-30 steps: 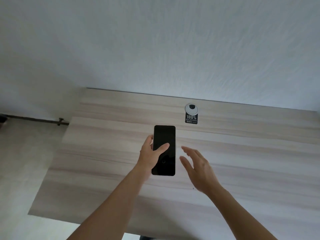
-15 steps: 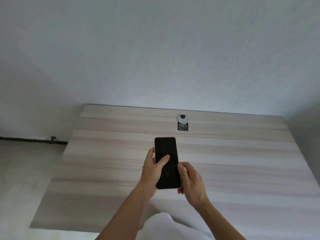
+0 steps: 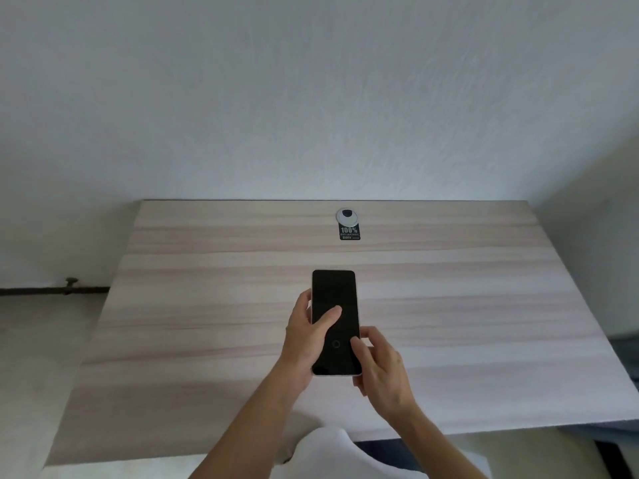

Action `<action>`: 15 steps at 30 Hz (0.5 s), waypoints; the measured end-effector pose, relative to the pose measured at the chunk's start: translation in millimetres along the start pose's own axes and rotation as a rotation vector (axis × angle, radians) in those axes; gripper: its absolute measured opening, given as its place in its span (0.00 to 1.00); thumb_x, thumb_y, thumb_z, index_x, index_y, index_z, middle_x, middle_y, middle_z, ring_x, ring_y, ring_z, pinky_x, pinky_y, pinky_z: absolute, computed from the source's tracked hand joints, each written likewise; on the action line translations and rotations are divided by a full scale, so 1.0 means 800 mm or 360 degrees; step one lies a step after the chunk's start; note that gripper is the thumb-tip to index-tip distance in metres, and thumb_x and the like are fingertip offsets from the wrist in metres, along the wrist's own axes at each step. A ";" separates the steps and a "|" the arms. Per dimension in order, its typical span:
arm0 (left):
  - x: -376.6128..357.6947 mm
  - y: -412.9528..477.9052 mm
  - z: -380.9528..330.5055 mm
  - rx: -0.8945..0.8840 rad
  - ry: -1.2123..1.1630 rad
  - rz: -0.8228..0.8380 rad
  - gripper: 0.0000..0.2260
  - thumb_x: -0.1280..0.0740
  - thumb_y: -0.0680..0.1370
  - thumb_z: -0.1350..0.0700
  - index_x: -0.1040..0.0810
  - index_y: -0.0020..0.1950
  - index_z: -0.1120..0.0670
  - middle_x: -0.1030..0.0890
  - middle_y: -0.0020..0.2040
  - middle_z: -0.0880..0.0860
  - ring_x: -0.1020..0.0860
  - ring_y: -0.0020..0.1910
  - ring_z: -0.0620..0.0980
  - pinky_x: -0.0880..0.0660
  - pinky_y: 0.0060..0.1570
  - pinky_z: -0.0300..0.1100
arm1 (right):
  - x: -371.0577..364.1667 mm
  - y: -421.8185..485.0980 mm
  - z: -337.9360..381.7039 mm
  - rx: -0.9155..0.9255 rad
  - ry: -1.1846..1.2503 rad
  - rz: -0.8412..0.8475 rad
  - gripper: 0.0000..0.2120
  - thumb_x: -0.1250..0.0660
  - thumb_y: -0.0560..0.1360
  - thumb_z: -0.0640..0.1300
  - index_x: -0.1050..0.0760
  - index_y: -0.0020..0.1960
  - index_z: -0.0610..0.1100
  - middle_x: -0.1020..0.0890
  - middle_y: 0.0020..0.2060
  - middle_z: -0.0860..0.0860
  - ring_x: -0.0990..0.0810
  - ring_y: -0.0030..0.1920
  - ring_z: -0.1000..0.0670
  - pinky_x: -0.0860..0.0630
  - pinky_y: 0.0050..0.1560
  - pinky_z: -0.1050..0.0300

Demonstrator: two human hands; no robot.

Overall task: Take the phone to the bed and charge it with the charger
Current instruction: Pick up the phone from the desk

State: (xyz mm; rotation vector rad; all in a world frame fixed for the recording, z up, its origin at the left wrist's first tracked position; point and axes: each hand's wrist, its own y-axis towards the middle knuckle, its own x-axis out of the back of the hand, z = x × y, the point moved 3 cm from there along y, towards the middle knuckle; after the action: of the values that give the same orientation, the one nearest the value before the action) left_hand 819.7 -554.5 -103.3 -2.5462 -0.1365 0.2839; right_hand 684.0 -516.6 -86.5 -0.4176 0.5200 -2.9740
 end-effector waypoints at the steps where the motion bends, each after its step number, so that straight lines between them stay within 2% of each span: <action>1: 0.000 -0.003 0.001 0.0005 -0.0014 -0.0003 0.16 0.27 0.77 0.53 0.26 0.62 0.43 0.15 0.53 0.52 0.14 0.49 0.54 0.16 0.49 0.57 | 0.000 -0.002 -0.001 0.0001 -0.0007 0.0004 0.06 0.42 0.82 0.43 0.27 0.53 0.44 0.21 0.27 0.43 0.29 0.25 0.51 0.30 0.26 0.62; 5: -0.001 -0.013 0.004 0.0001 -0.0039 -0.0049 0.17 0.27 0.76 0.53 0.26 0.63 0.44 0.16 0.55 0.52 0.15 0.51 0.54 0.18 0.52 0.59 | 0.002 -0.006 -0.003 0.0010 -0.0034 0.0044 0.06 0.42 0.82 0.44 0.27 0.52 0.46 0.22 0.27 0.42 0.29 0.24 0.51 0.30 0.27 0.58; 8: -0.002 -0.019 0.003 -0.0040 -0.0047 -0.0120 0.16 0.27 0.76 0.52 0.26 0.62 0.44 0.16 0.54 0.52 0.15 0.51 0.55 0.18 0.52 0.61 | 0.005 -0.004 -0.003 0.0044 -0.0040 0.0096 0.07 0.42 0.83 0.45 0.27 0.52 0.46 0.20 0.28 0.45 0.27 0.25 0.51 0.30 0.25 0.61; 11: -0.002 -0.030 0.001 -0.0082 -0.0034 -0.0270 0.16 0.28 0.77 0.51 0.27 0.62 0.44 0.16 0.54 0.51 0.15 0.50 0.54 0.17 0.51 0.57 | 0.007 -0.001 0.001 0.0087 -0.0059 0.0208 0.07 0.43 0.83 0.45 0.27 0.52 0.45 0.20 0.27 0.49 0.26 0.24 0.53 0.30 0.24 0.63; 15: 0.001 -0.054 0.006 -0.0135 -0.0109 -0.0529 0.17 0.29 0.78 0.51 0.28 0.64 0.45 0.17 0.54 0.52 0.15 0.49 0.54 0.16 0.48 0.56 | 0.008 0.003 0.007 0.0126 -0.0150 0.0452 0.08 0.43 0.82 0.48 0.27 0.53 0.47 0.17 0.31 0.49 0.23 0.27 0.54 0.27 0.27 0.61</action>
State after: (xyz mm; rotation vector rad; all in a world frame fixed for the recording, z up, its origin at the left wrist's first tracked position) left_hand 817.4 -516.0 -83.7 -2.5442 -0.6024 0.2384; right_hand 679.4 -521.7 -80.8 -0.4337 0.4113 -2.6777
